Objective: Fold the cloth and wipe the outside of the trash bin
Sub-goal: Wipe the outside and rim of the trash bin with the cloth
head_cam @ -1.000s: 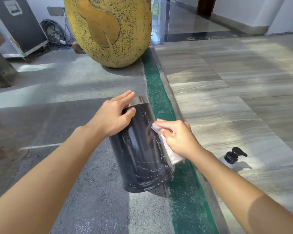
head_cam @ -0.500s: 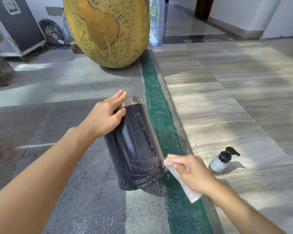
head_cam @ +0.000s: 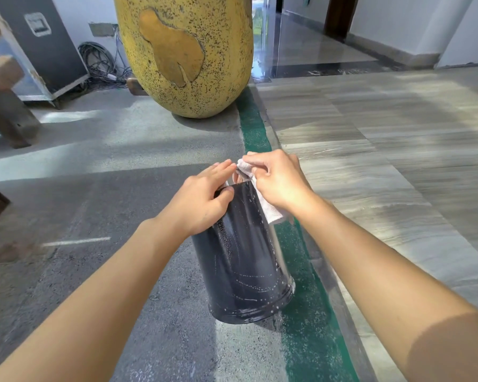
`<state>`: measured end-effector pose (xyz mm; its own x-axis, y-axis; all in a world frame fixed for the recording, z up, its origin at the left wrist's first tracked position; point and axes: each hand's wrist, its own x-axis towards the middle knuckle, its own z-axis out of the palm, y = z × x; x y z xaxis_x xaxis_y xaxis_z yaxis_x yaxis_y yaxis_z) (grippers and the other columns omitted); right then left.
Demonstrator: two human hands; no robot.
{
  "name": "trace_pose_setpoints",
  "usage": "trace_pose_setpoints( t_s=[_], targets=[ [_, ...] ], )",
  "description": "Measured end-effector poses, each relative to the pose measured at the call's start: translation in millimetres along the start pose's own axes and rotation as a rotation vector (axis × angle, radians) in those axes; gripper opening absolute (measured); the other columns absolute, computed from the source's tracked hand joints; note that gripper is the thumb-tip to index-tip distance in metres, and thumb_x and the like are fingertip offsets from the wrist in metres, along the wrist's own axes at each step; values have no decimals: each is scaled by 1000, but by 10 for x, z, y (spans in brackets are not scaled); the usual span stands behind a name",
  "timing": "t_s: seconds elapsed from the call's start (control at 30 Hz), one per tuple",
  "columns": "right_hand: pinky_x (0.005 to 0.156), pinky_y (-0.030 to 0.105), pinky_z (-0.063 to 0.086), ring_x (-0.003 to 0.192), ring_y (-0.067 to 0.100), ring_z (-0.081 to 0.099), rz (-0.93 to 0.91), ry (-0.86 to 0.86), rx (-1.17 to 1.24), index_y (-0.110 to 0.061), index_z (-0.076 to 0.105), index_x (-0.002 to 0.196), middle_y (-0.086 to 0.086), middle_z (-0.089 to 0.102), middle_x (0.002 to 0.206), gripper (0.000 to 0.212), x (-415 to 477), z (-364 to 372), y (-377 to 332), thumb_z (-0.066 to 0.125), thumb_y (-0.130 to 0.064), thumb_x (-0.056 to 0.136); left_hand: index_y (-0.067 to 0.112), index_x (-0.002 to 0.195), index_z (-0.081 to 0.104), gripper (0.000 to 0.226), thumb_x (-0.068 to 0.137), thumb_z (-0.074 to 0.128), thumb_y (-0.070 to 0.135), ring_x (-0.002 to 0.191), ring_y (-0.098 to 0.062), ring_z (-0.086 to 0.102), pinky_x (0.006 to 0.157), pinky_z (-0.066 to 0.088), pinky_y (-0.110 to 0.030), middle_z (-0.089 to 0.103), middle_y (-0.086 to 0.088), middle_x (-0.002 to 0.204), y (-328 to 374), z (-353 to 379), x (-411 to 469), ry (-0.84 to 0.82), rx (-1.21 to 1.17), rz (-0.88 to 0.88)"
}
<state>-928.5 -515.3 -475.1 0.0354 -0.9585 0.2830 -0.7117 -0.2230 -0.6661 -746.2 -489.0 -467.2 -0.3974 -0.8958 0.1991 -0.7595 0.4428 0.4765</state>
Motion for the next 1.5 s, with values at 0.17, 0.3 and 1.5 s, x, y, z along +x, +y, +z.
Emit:
trace_pose_setpoints(
  t_s=[0.17,0.3,1.5],
  targets=[
    [110,17,28,129,11,48,17,23,17,-28,66,121,-9,58,134,40,-91,-13,91,53,-5,90,20,151,38,53,98,44,23,150,-10,19,121,14,-28,32,4,160,66,50,51,-5,2,-2],
    [99,-2,20,126,0,46,-10,9,27,-29,69,116,-6,60,131,41,-258,-13,186,53,-1,89,20,151,38,53,98,46,19,150,-12,19,120,14,-29,32,3,160,93,78,89,13,12,-13],
    [105,4,24,124,-11,41,-45,109,53,-26,67,118,-10,61,128,40,-825,-169,247,51,-3,89,25,148,43,49,100,48,23,145,-7,31,120,22,-31,35,12,156,-148,-100,-54,14,-64,-5]
  ],
)
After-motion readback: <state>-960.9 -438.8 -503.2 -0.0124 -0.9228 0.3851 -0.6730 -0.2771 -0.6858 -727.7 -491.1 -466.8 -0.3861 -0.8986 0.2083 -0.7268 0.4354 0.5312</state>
